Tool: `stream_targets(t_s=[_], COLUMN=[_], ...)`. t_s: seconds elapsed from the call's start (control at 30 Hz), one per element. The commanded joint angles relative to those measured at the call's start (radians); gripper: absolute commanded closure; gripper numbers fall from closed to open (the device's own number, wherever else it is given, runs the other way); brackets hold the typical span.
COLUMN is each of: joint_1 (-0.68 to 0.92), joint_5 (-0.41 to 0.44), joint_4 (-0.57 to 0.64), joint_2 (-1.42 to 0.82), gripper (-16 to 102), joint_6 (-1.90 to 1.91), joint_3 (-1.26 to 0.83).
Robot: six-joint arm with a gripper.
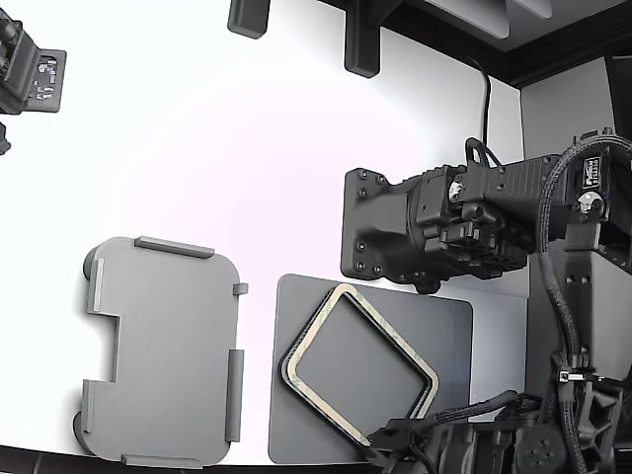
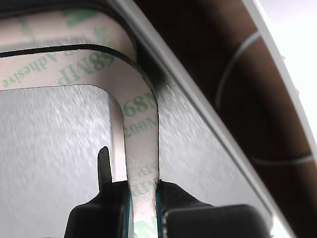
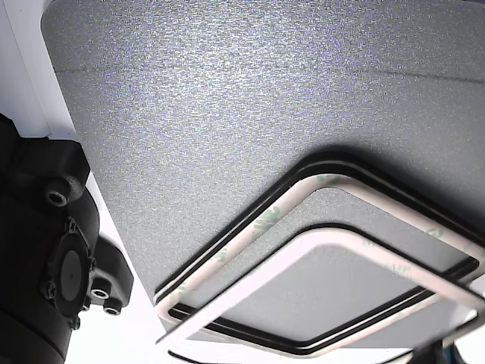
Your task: Grab top frame and put it into gray box.
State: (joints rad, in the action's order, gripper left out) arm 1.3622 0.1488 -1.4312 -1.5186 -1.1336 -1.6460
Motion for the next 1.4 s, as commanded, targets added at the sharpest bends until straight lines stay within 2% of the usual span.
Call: stream_targets(t_s=[0.0, 0.1, 0.3, 0.33, 0.4, 0.47, 0.63, 0.73, 0.83, 0.9, 1.07, 1.17, 1.23, 1.37], joint_1=[-0.038, -0.101, -0.311, -0.333, -0.364, -0.377, -0.456, -0.495, -0.548, -0.604, -0.735, -0.792, -0.825, -0.879], joint_5=[0.032, 0.040, -0.051, -0.043, 0.014, 0.130, 0.249, 0.333, 0.407, 0.379, 0.302, 0.253, 0.212, 0.130], joint_4=[-0.035, -0.098, -0.118, -0.129, -0.170, -0.224, -0.224, -0.224, -0.224, -0.224, -0.224, -0.225, -0.225, -0.225], joint_2=[-0.060, -0.077, -0.061, -0.058, -0.058, -0.043, -0.089, -0.132, -0.155, -0.175, -0.155, -0.156, -0.133, -0.075], gripper=[96, 97, 97, 97, 97, 97, 98, 98, 99, 99, 99, 99, 99, 99], joint_6=[0.032, 0.144, 0.453, 0.526, 0.690, 0.755, 0.808, 1.055, 1.600, 1.871, 2.039, 2.599, 2.838, 2.971], joint_3=[0.072, 0.189, 0.451, 0.485, 0.541, 0.609, 0.597, 0.578, 0.565, 0.526, 0.505, 0.442, 0.433, 0.408])
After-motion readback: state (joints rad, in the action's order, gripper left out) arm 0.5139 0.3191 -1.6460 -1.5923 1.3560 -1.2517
